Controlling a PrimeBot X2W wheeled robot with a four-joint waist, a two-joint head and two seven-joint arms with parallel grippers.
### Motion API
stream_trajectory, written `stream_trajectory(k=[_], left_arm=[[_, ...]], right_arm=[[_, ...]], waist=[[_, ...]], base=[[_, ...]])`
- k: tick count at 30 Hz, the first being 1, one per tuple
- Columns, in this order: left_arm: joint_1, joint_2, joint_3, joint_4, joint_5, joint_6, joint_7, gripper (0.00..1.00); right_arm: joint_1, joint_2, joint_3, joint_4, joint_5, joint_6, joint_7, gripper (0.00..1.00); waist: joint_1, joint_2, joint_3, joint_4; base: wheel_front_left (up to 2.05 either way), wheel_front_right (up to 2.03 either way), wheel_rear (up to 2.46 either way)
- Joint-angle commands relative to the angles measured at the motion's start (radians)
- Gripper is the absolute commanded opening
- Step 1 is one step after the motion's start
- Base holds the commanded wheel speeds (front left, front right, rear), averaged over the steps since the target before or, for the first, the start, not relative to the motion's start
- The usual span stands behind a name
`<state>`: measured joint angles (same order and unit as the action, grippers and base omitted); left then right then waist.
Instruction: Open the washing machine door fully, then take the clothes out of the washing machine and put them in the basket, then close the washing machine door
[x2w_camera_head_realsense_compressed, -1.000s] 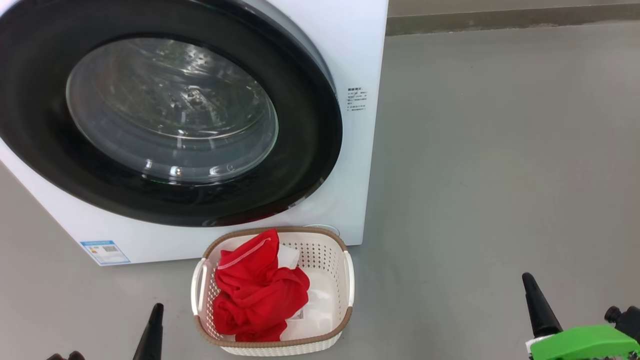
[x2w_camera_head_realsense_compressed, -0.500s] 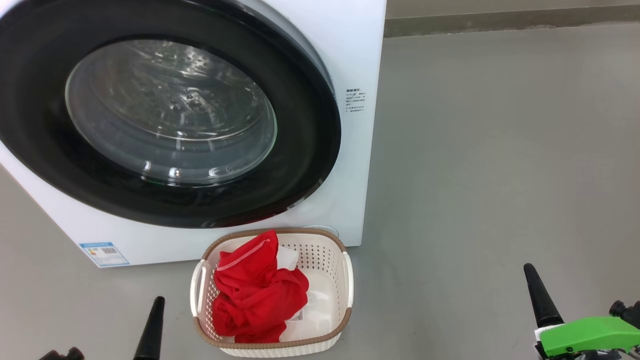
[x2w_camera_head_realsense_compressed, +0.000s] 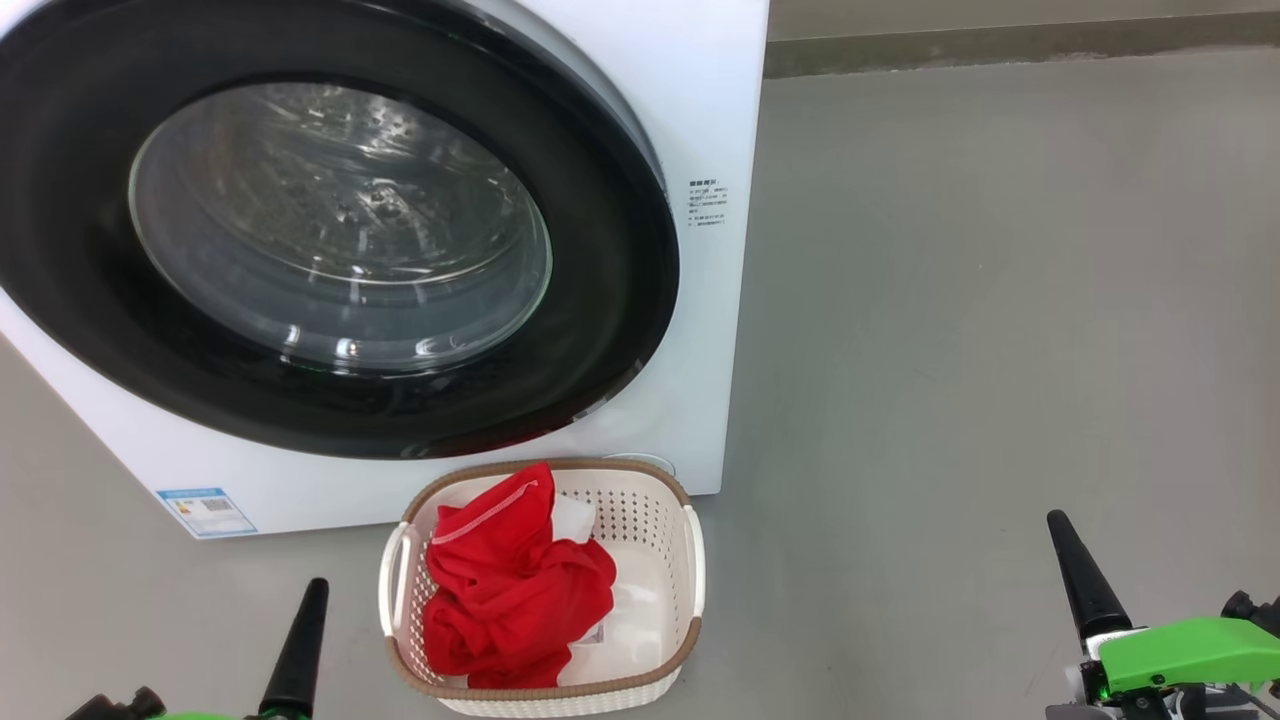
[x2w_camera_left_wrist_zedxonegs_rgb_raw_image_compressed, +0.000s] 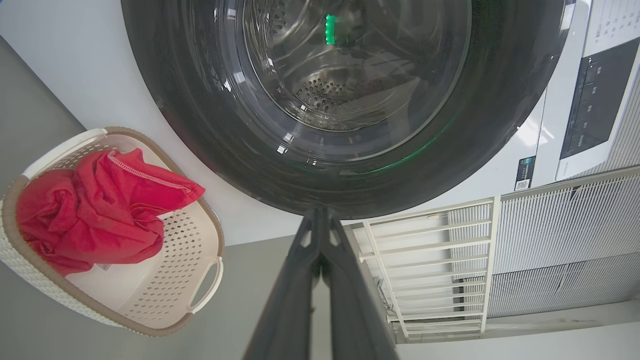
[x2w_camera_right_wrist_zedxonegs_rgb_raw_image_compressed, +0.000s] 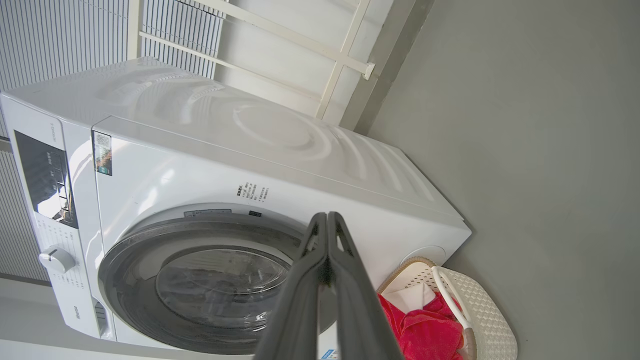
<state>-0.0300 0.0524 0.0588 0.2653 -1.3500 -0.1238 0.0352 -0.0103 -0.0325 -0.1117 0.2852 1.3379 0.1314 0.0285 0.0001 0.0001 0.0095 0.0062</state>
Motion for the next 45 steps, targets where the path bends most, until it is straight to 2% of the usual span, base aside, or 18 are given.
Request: stream_trajectory(k=[1,23,45], left_arm=[[-0.046,0.009,0.031,-0.022,-0.030,-0.006,0.010,0.00],[-0.077,-0.001,0.054,-0.021,-0.254,-0.007,0.076,0.00],[-0.078,-0.002,0.055,-0.020,-0.258,-0.007,0.078,0.00]], right_arm=[[-0.053,-0.018,0.013,-0.031,0.035,-0.001,0.008,0.00],[-0.096,-0.024,0.006,-0.041,0.272,-0.001,0.077,0.00],[-0.097,-0.022,0.003,-0.041,0.275,-0.001,0.080,0.00]], waist=[[0.0000,-0.0001,0.000,0.000],[-0.0001,-0.0001,-0.006,-0.006],[-0.0001,-0.0001,-0.006,-0.006]], base=[[0.00,0.00,0.00],[0.00,0.00,0.00],[0.00,0.00,0.00]])
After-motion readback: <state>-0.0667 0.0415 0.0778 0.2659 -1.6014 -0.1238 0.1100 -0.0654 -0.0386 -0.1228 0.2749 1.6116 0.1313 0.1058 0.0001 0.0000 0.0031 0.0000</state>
